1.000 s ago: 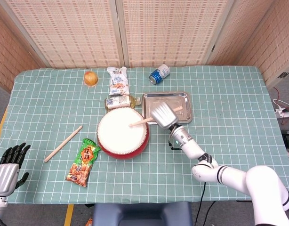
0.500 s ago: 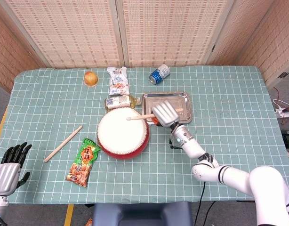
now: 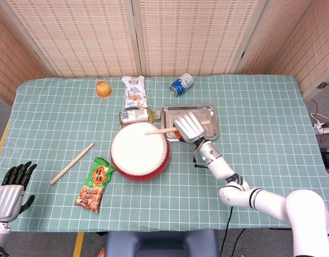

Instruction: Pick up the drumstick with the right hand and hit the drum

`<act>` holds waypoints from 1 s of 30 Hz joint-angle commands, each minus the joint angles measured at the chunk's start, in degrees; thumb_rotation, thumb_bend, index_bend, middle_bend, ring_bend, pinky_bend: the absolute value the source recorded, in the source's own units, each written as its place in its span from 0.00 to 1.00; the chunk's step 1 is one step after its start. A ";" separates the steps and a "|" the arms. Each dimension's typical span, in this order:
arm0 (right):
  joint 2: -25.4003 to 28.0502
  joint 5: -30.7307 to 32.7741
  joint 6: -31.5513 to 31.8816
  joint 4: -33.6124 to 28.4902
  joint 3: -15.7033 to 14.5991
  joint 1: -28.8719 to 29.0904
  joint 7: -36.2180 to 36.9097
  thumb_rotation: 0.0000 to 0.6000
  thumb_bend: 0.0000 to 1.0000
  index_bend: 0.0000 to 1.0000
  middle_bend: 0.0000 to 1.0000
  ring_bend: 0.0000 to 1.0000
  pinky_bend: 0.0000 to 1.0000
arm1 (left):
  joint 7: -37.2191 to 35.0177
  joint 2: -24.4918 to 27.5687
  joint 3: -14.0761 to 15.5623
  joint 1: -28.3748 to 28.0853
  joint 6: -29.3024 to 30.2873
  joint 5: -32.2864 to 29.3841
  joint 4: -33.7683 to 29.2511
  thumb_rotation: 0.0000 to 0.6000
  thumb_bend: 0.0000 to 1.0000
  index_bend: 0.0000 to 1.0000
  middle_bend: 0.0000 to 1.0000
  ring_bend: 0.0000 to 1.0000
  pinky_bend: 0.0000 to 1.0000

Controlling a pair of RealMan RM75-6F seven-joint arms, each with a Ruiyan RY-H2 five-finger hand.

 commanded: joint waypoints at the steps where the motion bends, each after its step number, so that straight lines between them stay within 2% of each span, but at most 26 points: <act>1: 1.49 -0.52 -0.33 -0.46 -0.30 -0.50 -1.14 1.00 0.49 1.00 0.96 1.00 1.00 | 0.08 0.00 -0.01 -0.02 0.02 0.02 -0.07 1.00 0.27 0.00 0.00 0.00 0.01; 4: 0.88 -1.22 -1.91 1.06 -2.69 0.06 -5.93 1.00 0.49 1.00 0.96 1.00 1.00 | 0.16 0.01 -0.02 -0.04 0.04 0.03 -0.20 1.00 0.27 0.00 0.00 0.00 0.01; 8: 0.57 -1.26 -3.13 1.79 -3.85 0.44 -8.57 1.00 0.49 1.00 0.96 1.00 1.00 | 0.21 0.00 0.00 -0.05 0.04 0.05 -0.22 1.00 0.27 0.00 0.00 0.00 0.01; 9: 0.08 -2.40 -5.00 3.54 -6.31 1.15 -12.81 1.00 0.49 1.00 0.96 1.00 1.00 | 0.18 -0.01 0.03 0.02 0.01 -0.09 -0.20 1.00 0.27 0.00 0.00 0.00 0.01; 12: -1.00 -1.64 -5.00 4.78 -6.37 1.42 -16.12 1.00 0.49 1.00 0.96 1.00 1.00 | 0.05 -0.07 0.09 0.07 -0.07 -0.18 -0.07 1.00 0.27 0.00 0.00 0.00 0.01; 15: -1.30 -1.72 -1.59 3.74 -3.97 0.80 -12.67 1.00 0.49 1.00 0.96 1.00 1.00 | -0.04 -0.04 0.04 0.12 -0.04 -0.33 0.02 1.00 0.27 0.00 0.00 0.00 0.01; 19: -2.84 -2.72 5.87 2.37 1.15 -1.01 0.67 1.00 0.49 1.00 0.96 1.00 1.00 | -0.11 0.07 0.00 0.17 0.10 -0.32 0.08 1.00 0.27 0.00 0.00 0.00 0.01; 20: -3.09 -2.23 6.18 1.90 2.19 -1.47 4.51 1.00 0.49 1.00 0.96 1.00 1.00 | -0.08 0.12 0.01 0.16 0.12 -0.27 0.02 1.00 0.27 0.00 0.00 0.00 0.01; 22: -2.85 -1.47 5.55 1.29 3.05 -1.79 7.60 1.00 0.49 1.00 0.96 1.00 1.00 | -0.03 0.18 -0.01 0.12 0.13 -0.22 -0.13 1.00 0.27 0.00 0.00 0.00 0.01; 25: -1.96 -1.19 3.82 1.11 2.51 -1.68 6.75 1.00 0.49 1.00 0.96 1.00 1.00 | 0.17 0.21 -0.02 0.04 0.12 -0.11 -0.31 1.00 0.27 0.00 0.00 0.00 0.01; 30: -1.19 -4.43 1.70 3.17 -1.68 -0.35 -1.80 1.00 0.49 1.00 0.96 1.00 1.00 | 0.32 0.30 -0.01 0.02 0.08 -0.15 -0.49 1.00 0.27 0.00 0.00 0.00 0.01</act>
